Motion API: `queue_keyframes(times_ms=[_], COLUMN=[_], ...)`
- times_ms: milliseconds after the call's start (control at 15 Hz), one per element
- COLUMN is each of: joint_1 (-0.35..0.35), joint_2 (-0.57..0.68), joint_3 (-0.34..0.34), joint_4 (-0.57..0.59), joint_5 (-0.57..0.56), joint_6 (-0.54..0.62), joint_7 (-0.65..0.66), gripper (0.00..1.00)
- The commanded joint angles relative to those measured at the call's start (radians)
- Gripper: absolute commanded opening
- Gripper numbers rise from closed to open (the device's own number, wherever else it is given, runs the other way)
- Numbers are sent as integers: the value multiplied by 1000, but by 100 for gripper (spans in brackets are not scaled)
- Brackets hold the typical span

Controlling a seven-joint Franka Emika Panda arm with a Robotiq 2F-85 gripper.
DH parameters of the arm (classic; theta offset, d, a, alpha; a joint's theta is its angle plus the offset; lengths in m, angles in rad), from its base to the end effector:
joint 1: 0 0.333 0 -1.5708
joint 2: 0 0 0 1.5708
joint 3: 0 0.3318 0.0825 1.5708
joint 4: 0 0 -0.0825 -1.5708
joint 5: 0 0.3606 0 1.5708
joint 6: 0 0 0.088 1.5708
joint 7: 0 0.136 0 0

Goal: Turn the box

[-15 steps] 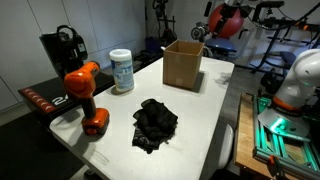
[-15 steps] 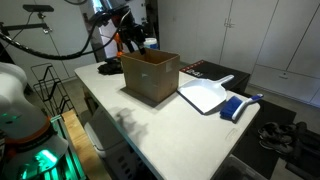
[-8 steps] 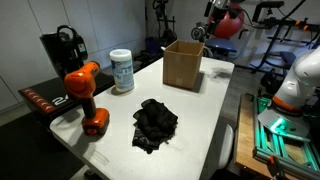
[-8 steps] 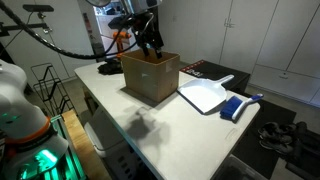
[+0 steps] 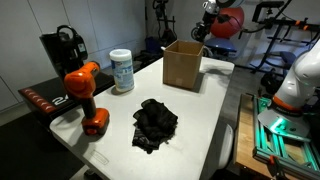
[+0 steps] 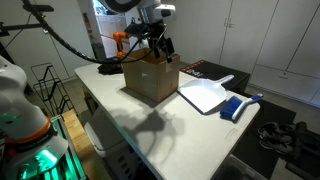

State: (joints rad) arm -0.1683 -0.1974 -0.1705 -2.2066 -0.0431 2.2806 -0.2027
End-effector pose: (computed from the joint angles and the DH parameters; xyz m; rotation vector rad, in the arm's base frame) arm 0.4689 -0.1710 0.4872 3.0367 -0.1728 0.3953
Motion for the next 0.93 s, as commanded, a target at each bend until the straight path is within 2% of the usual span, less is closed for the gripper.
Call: queue_keyframes(times_ms=[0,133,600,733,867], joint_1=[17,23,26,25,27], joint_2=[46,52,-1,-18,-33], joint_3=[-5,-2,41,53,64], joint_4=[10,7,-12,-19,-25], joint_5=[44,74,46,46,50], joint_6=[30,28,-59,-84,-111], joint_7=[10,10,245,316,364], gripper=[73,56,2,0,2])
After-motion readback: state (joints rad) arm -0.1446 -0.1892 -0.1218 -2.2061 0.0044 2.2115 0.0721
